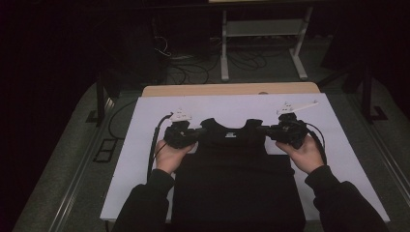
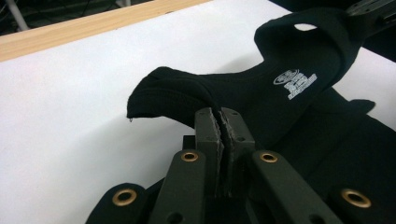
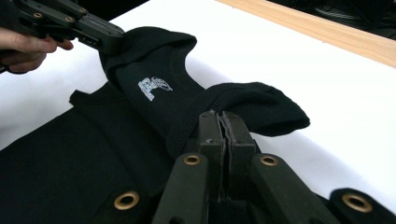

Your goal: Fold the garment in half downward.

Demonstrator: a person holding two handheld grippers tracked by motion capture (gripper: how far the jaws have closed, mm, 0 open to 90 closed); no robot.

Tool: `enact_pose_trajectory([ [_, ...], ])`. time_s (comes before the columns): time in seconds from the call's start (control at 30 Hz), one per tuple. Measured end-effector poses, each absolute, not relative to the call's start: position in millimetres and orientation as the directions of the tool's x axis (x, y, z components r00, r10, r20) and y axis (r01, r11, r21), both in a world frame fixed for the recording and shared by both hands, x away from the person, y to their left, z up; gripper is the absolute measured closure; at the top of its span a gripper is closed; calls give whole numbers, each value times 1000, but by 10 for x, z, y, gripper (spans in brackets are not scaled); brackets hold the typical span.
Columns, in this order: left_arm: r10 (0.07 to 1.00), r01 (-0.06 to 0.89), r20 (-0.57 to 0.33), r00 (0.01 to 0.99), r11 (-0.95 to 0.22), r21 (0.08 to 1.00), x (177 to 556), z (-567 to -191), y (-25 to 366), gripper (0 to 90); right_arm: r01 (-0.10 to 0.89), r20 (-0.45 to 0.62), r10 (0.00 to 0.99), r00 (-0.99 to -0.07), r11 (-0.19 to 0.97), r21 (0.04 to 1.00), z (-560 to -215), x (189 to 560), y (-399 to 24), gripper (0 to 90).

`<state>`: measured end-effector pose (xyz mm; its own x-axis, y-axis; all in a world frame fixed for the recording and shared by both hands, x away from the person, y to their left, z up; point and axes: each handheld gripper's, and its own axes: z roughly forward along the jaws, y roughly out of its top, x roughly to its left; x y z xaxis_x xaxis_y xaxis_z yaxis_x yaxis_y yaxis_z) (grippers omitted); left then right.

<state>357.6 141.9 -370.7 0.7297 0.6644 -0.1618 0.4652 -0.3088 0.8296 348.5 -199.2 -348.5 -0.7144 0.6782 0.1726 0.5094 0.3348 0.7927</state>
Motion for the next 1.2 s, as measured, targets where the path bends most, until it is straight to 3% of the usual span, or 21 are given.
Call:
enact_pose_trajectory([
  [1.2, 567, 460, -205, 798, -352, 815, 3066, -3842, 1483, 852, 515, 193, 620, -760, 395, 761, -3711, 2998, -1981, 862],
])
